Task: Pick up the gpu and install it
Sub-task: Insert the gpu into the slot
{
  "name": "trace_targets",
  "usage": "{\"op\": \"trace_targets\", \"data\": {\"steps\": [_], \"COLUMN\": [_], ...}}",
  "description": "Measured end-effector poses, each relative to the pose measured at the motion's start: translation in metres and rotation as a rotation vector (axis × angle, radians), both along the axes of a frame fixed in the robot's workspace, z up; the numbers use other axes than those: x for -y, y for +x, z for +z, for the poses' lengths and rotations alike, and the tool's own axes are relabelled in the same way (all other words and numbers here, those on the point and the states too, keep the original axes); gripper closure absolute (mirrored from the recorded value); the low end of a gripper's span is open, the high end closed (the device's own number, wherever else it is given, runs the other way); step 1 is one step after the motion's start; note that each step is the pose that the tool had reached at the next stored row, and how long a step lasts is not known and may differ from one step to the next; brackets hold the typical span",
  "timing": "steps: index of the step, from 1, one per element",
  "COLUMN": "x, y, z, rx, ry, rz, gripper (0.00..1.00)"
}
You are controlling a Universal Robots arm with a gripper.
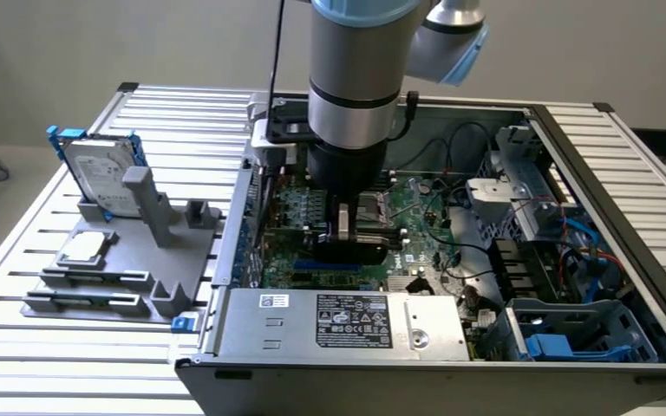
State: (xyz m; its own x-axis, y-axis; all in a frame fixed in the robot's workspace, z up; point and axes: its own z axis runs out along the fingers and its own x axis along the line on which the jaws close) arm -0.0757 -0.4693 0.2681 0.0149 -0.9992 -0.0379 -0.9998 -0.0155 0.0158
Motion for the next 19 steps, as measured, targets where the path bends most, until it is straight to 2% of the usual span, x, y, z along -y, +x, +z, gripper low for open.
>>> {"op": "trace_targets", "data": {"steps": [19], "x": [-0.0010], "y": [-0.0033], "z": [-0.0074], "rx": [0.0006], "ry": [-0.0003], "rz": [0.000], "gripper": [0.74]}}
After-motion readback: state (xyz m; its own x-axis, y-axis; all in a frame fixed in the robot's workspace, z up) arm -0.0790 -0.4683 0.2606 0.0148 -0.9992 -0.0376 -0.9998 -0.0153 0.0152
